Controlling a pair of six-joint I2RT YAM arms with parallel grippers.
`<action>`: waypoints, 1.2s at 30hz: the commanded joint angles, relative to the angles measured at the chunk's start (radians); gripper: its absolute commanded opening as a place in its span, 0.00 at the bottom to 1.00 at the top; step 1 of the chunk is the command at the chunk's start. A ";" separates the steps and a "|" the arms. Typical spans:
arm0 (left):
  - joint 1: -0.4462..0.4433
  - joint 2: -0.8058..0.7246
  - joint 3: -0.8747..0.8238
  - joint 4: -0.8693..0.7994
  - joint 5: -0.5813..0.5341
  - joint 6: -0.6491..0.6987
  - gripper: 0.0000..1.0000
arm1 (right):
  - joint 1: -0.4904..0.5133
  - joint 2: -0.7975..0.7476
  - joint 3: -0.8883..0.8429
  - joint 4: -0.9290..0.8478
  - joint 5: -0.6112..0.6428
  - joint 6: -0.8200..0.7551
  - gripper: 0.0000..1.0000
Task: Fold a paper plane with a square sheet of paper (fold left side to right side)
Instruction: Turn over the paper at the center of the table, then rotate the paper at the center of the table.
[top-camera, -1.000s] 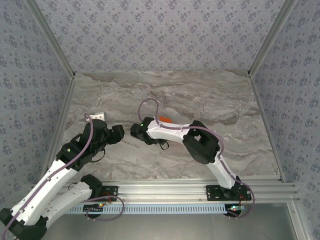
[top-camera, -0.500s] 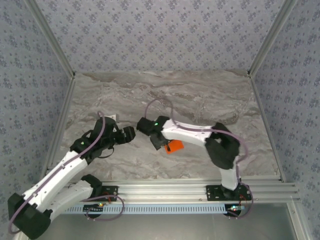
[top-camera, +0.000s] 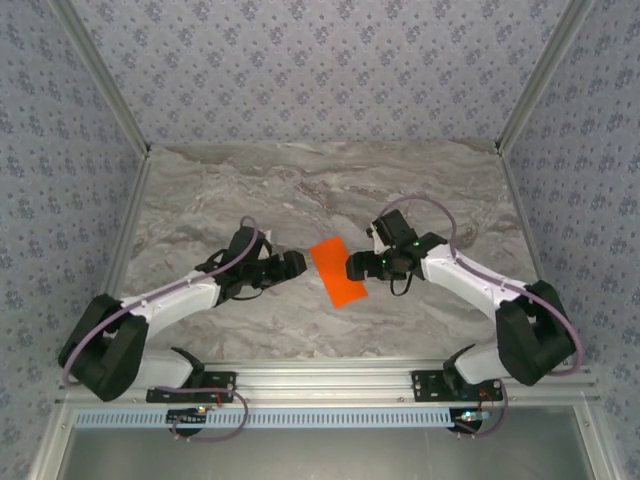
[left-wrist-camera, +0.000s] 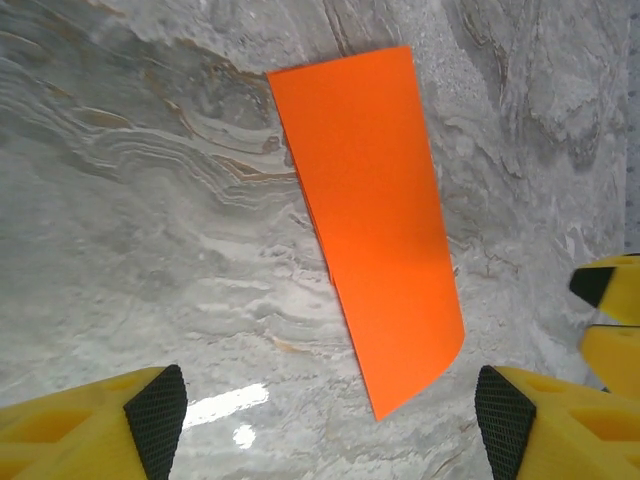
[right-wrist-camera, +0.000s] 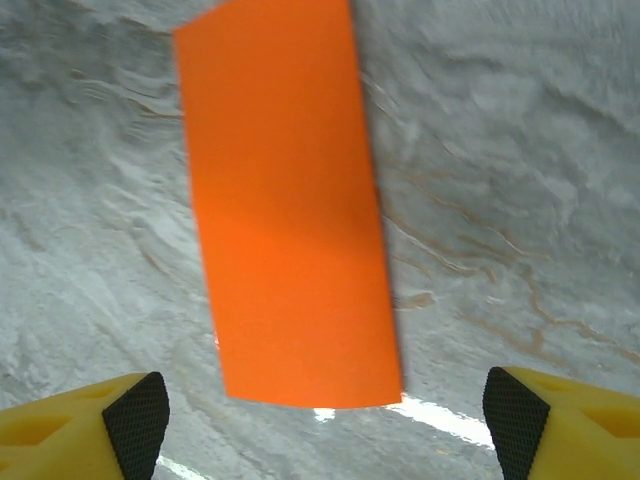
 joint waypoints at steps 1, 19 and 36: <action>-0.021 0.026 0.032 0.074 0.014 -0.025 0.78 | 0.011 0.055 0.010 0.053 -0.060 0.005 0.87; -0.035 0.017 0.059 -0.028 -0.035 0.019 0.78 | 0.138 0.209 0.031 0.085 -0.017 0.118 0.92; -0.037 0.033 0.063 -0.016 -0.011 0.011 0.79 | 0.123 0.139 -0.031 0.200 -0.227 0.144 0.90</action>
